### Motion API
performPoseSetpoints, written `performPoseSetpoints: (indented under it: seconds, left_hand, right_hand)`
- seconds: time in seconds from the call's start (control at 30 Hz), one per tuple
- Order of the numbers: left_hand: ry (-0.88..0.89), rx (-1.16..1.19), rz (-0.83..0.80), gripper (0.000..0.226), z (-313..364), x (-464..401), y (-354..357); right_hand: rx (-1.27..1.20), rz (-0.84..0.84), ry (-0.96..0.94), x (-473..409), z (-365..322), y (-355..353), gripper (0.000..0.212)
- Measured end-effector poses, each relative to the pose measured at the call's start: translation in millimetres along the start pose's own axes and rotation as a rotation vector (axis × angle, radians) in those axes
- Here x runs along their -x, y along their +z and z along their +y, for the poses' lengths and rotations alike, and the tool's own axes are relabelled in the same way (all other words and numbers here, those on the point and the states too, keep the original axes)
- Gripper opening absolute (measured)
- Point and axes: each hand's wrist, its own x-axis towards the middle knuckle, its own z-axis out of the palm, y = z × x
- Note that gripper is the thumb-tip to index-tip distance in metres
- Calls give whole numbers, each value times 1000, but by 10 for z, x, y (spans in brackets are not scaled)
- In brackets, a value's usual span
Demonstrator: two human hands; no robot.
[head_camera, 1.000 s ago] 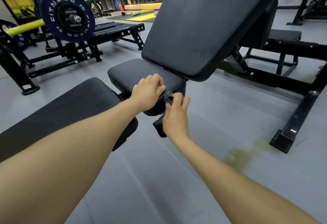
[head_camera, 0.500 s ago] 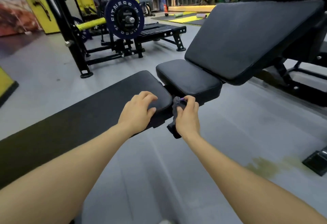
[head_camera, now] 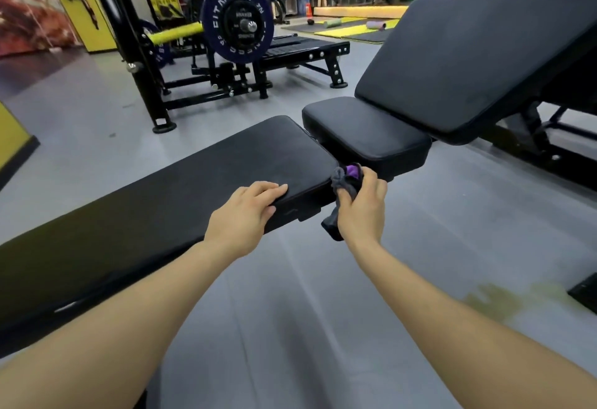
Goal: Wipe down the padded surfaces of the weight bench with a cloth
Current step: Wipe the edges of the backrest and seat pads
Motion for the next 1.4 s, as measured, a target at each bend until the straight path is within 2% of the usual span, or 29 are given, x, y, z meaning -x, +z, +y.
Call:
performPoseSetpoints:
  seconds: [0.2, 0.47, 0.6, 0.7, 0.9, 1.2, 1.3, 1.4]
  left_hand:
    - [71, -26, 77, 40, -76, 24, 48]
    - [202, 15, 84, 41, -449, 190, 54]
    - [183, 21, 131, 44, -668, 401, 158]
    - [163, 8, 194, 46, -639, 419, 211]
    - [137, -16, 227, 45, -623, 418, 268]
    - [132, -45, 274, 45, -615, 429, 296]
    - [134, -34, 262, 45, -609, 438, 291]
    - [137, -26, 259, 45, -600, 442, 276]
  right_hand:
    - [-29, 203, 24, 163, -5, 266, 41]
    - [-92, 438, -72, 546, -127, 635, 43]
    - [-67, 409, -224, 1025, -197, 1027, 44]
    - [-48, 417, -306, 1001, -132, 987, 45]
    - [-109, 499, -105, 488, -89, 631, 46]
    - [25, 369, -263, 779, 18, 982, 56]
    - [-78, 415, -265, 646, 65, 879, 50]
    - [-200, 493, -166, 543, 86, 794, 51]
